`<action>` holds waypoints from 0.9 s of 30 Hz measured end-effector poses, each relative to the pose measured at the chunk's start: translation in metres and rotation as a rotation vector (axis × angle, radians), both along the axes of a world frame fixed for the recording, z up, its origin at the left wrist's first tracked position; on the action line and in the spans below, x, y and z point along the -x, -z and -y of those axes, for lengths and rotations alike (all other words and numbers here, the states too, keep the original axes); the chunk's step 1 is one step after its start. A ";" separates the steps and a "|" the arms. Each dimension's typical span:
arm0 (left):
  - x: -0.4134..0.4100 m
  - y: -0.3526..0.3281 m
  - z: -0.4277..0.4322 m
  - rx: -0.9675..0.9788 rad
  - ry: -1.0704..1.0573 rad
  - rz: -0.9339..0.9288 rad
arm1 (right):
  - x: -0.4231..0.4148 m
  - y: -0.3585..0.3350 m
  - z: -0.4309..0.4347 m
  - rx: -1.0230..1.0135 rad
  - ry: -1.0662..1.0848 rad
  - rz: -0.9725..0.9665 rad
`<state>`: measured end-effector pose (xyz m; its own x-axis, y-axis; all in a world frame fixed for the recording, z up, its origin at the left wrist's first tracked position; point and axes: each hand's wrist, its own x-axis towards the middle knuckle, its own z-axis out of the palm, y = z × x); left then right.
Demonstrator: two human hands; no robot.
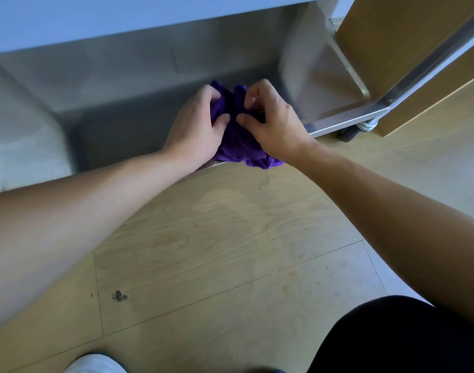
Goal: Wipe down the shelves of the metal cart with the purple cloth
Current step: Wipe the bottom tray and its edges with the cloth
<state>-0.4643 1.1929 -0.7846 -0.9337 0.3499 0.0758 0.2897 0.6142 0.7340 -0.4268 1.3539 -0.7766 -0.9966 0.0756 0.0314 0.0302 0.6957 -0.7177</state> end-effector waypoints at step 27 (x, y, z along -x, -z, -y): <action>0.005 -0.016 0.046 0.222 0.092 0.219 | -0.001 -0.014 -0.026 -0.116 -0.064 0.181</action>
